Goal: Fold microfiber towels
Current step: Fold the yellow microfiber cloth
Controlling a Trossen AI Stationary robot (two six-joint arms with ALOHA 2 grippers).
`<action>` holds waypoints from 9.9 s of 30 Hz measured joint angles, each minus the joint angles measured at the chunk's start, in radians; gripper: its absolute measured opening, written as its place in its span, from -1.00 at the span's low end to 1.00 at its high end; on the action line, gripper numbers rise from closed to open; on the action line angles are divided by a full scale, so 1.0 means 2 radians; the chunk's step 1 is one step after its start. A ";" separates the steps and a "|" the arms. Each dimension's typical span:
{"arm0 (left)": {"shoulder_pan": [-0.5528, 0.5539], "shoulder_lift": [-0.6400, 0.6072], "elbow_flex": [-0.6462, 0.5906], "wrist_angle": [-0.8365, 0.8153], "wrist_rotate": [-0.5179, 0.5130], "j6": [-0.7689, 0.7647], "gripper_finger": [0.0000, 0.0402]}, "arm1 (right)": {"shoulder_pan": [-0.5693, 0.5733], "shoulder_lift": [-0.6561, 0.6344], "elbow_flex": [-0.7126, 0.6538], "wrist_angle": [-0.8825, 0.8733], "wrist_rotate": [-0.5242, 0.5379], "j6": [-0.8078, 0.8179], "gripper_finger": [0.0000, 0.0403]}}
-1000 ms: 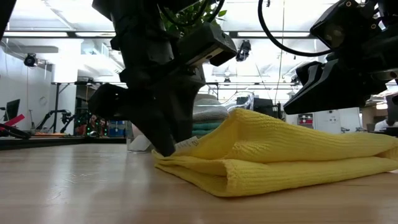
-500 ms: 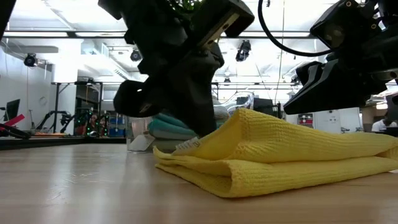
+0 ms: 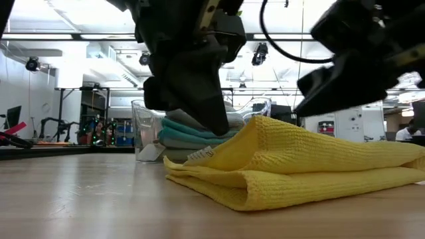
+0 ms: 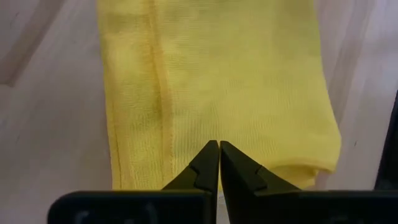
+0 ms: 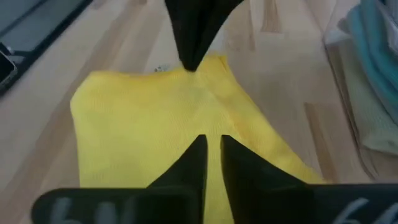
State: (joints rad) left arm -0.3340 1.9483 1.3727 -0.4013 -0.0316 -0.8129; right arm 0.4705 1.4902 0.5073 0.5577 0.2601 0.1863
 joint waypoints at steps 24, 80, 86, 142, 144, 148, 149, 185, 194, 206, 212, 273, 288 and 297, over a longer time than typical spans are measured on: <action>-0.004 -0.058 -0.045 0.001 -0.014 0.084 -1.00 | -0.108 0.119 0.128 -0.045 -0.162 -0.042 -0.06; -0.003 -0.075 -0.070 0.054 -0.038 0.082 -1.00 | -0.117 0.150 0.133 -0.052 -0.222 -0.082 -0.86; -0.003 -0.075 -0.070 0.054 -0.039 0.081 -1.00 | -0.117 0.146 0.133 -0.053 -0.222 -0.077 -0.95; -0.040 -0.052 -0.182 0.124 -0.028 0.021 -1.00 | -0.096 0.177 0.195 -0.003 -0.122 -0.204 -0.96; -0.040 -0.053 -0.182 0.121 -0.028 0.018 -1.00 | -0.096 0.185 0.194 -0.005 -0.120 -0.204 -0.96; -0.040 -0.063 -0.182 0.109 -0.029 0.017 -1.00 | -0.096 0.192 0.193 -0.003 -0.119 -0.198 -0.96; -0.040 -0.067 -0.182 0.104 -0.028 0.017 -1.00 | -0.096 0.192 0.193 -0.002 -0.117 -0.197 -0.96; -0.055 0.023 -0.155 0.322 0.037 -0.010 -1.00 | -0.096 0.193 0.187 -0.020 -0.077 -0.177 -0.96; -0.056 0.021 -0.156 0.326 0.041 -0.010 -1.00 | -0.096 0.162 0.187 -0.054 -0.079 -0.163 -0.88; -0.057 0.021 -0.156 0.326 0.042 -0.023 -1.00 | -0.096 0.084 0.186 -0.154 -0.075 -0.158 -0.41; -0.057 0.021 -0.156 0.327 0.042 -0.023 -1.00 | -0.096 0.063 0.168 -0.196 -0.062 -0.140 -0.43; -0.083 0.046 -0.103 0.288 0.000 -0.010 -1.00 | 0.053 0.043 0.099 -0.225 0.010 0.029 -0.96; -0.087 0.058 -0.095 0.278 0.035 -0.022 -1.00 | 0.053 0.054 0.099 -0.268 -0.013 0.040 -0.96; -0.089 0.011 -0.099 0.243 0.050 -0.019 -1.00 | 0.053 0.014 0.097 -0.296 -0.014 0.032 -0.96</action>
State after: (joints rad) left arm -0.5126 1.9708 1.1750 0.0846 0.0693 -0.8517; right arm 0.5758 1.5186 0.7015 -0.0335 0.2311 0.2512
